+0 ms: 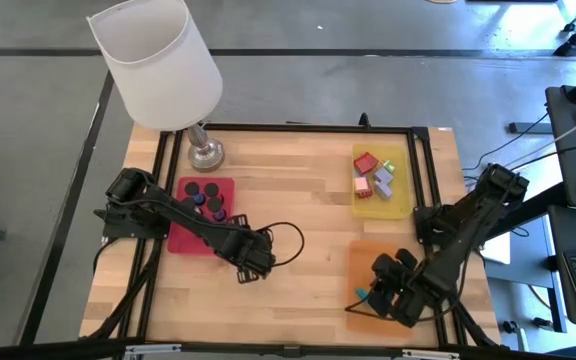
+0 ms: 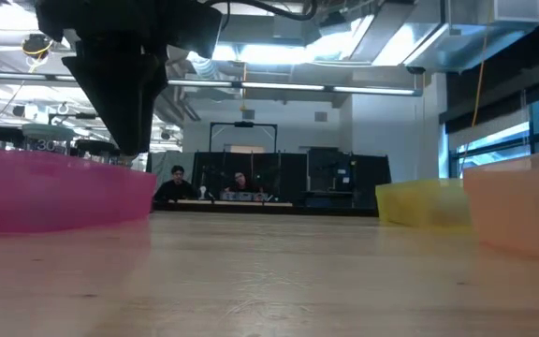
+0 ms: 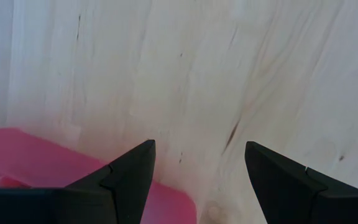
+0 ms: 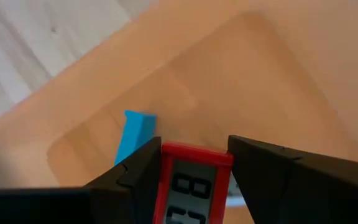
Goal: Pick & Place Office items
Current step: Put the red digital clock into the orange bin
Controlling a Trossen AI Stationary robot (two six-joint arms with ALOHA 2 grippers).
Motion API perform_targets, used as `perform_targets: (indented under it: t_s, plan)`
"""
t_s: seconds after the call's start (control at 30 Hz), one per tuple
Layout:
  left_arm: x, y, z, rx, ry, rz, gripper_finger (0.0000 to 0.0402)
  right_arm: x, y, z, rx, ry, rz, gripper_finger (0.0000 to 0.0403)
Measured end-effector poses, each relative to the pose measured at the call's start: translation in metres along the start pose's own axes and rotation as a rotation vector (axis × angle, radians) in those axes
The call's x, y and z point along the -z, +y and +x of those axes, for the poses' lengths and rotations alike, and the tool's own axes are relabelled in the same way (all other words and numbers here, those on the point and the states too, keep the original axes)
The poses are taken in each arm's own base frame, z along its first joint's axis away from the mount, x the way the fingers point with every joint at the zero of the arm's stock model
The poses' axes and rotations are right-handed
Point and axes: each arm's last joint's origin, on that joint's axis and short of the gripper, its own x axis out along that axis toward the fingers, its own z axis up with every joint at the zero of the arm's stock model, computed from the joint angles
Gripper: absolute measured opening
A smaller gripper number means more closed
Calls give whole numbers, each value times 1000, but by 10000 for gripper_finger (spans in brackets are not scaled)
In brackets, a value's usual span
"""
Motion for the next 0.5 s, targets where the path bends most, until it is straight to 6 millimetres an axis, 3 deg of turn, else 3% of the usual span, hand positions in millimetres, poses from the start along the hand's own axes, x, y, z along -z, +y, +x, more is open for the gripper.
perform_targets:
  t_s: [0.27, 0.5]
  plan:
    - [-6, -5, 0, 49, -63, -22, 246, -3, -18, 35, -13, -5, 77, 176]
    - [-12, -9, -1, 91, -116, -40, 246, -12, -29, 47, 33, -14, 105, 176]
